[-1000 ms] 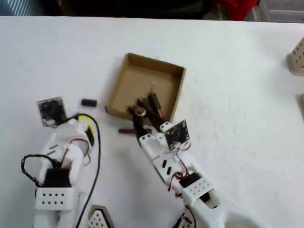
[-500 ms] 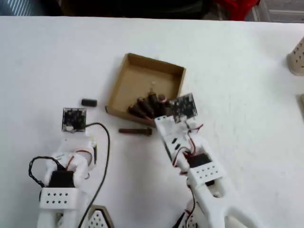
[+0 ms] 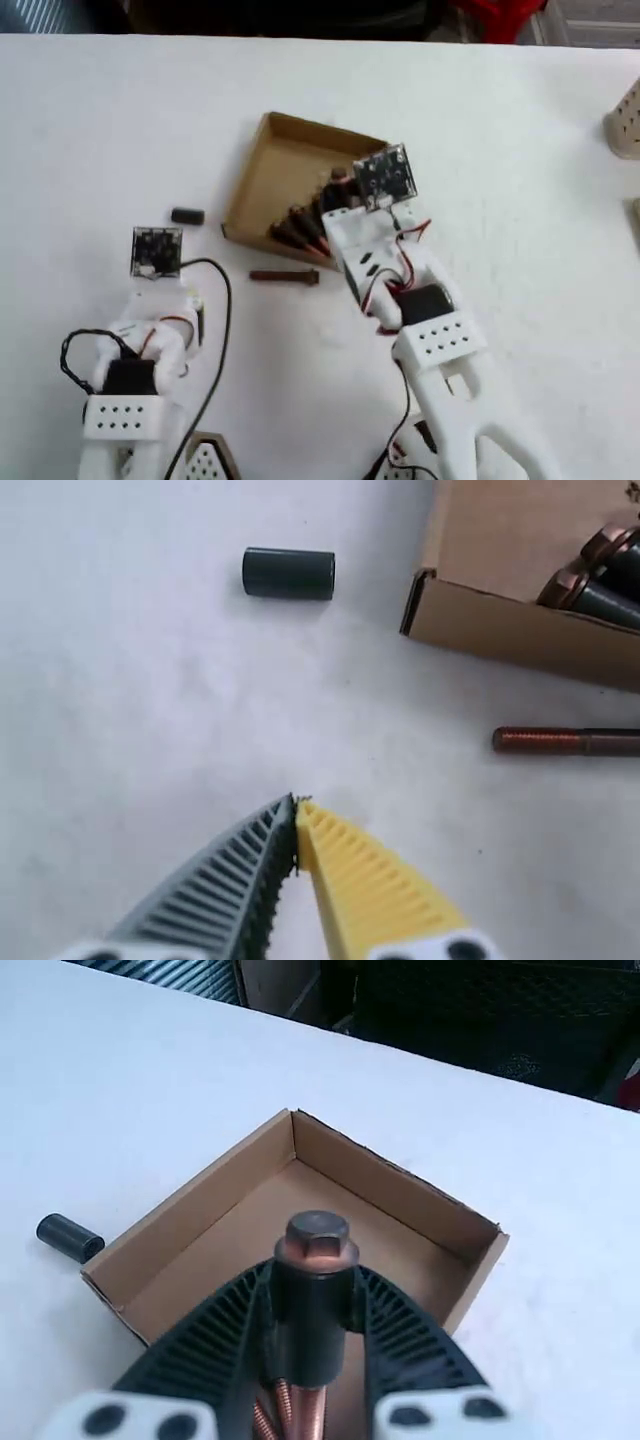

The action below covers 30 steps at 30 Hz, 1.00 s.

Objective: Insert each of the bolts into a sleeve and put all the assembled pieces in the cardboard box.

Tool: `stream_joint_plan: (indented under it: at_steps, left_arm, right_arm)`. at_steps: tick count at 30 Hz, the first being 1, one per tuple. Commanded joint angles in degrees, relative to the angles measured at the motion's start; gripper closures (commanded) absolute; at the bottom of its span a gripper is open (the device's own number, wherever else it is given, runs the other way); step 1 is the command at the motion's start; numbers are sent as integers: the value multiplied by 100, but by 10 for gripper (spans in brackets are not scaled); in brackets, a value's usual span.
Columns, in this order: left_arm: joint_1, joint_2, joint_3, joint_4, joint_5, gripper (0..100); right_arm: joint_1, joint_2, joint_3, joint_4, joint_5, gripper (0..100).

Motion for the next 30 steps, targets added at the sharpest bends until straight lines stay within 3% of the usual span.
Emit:
stream_joint_plan:
  at_steps: [1, 12, 23, 30]
  left_arm:
    - [13, -84, -18, 26, -44, 976]
    - [4, -84, -18, 18, -44, 976]
    - [4, -84, 53, -185, -53, 976]
    - [4, -84, 53, -193, -53, 976]
  right_arm:
    - [57, 585, -1143, 497, 105, 981]
    - [171, 3486, -3226, 945, 105, 981]
    - [532, 5226, -4264, 954, 123, 981]
    - [549, 5604, -4659, 1727, 914, 980]
